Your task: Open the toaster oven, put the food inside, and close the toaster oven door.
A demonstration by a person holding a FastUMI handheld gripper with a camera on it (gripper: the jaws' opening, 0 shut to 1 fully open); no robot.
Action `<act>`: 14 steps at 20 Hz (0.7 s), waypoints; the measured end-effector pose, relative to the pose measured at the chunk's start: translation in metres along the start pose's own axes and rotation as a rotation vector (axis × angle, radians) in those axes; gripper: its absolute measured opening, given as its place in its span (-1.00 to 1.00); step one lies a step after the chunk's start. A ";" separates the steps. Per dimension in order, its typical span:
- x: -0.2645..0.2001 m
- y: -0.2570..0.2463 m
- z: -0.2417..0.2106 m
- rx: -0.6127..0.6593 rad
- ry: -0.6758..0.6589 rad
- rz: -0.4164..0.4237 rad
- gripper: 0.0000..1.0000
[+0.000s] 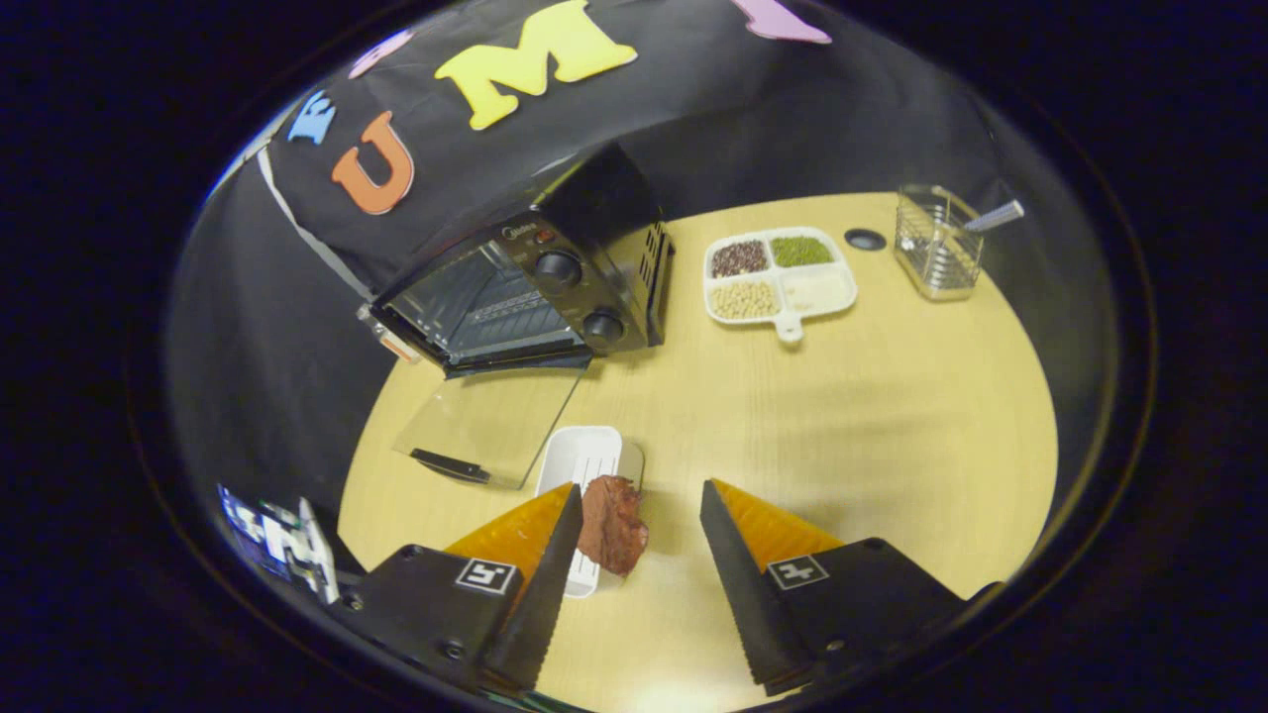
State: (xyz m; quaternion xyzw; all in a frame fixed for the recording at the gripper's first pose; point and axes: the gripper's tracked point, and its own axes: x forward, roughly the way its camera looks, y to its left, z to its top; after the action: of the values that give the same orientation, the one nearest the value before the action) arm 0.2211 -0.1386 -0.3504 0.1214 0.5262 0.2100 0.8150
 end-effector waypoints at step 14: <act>-0.036 0.027 -0.027 -0.149 -0.039 -0.021 -0.79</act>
State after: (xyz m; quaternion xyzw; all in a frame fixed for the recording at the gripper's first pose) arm 0.1780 -0.1320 -0.3215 0.0589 0.4944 0.2378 0.8340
